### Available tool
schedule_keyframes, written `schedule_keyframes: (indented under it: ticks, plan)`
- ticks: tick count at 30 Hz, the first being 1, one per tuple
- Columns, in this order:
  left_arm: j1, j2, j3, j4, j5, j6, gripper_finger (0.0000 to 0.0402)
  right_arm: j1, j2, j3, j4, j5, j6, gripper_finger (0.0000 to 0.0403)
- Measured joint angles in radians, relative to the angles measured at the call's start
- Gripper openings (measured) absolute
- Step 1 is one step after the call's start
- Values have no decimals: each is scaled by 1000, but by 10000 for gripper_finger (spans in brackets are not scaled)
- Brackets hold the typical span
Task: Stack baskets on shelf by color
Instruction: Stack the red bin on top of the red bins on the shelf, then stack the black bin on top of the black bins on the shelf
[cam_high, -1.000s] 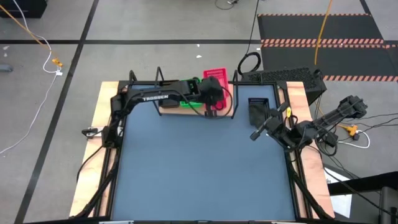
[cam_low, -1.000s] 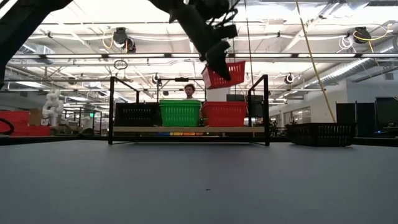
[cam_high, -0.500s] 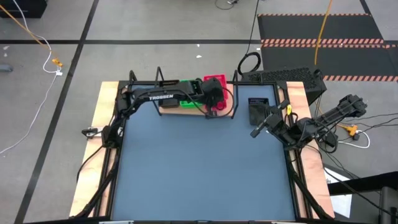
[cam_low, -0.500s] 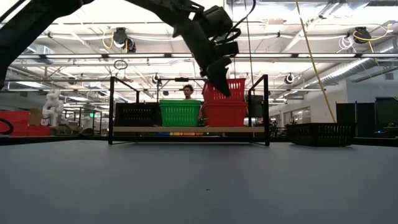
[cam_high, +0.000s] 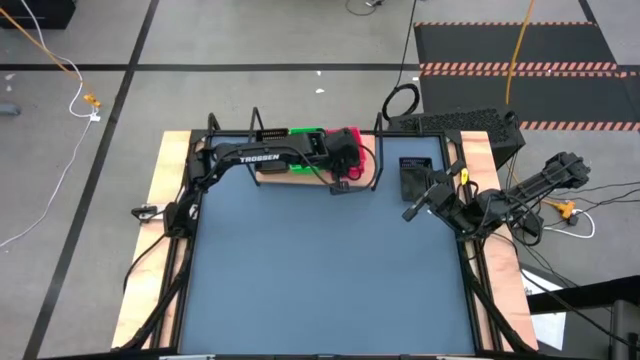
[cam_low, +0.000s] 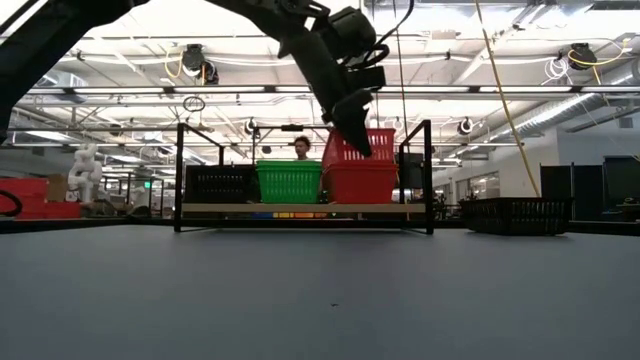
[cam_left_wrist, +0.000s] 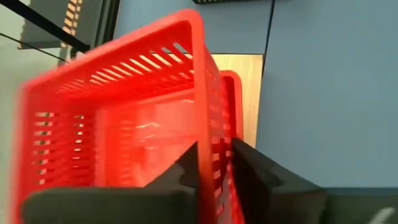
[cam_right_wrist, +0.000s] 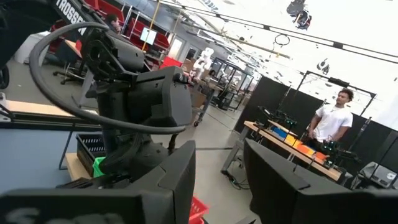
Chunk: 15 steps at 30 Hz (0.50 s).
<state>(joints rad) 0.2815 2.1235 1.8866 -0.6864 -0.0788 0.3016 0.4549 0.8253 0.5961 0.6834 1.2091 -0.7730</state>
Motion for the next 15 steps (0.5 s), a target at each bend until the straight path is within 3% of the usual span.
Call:
schedule_keyframes:
  ticks: [9, 15]
  plan:
    - [-1, -5, 0, 1, -20, 52, 204, 0, 0, 0, -7, 0, 1, 130]
    - [-19, -19, 0, 10, -27, 90, 261, 0, 0, 0, -7, 0, 1, 130]
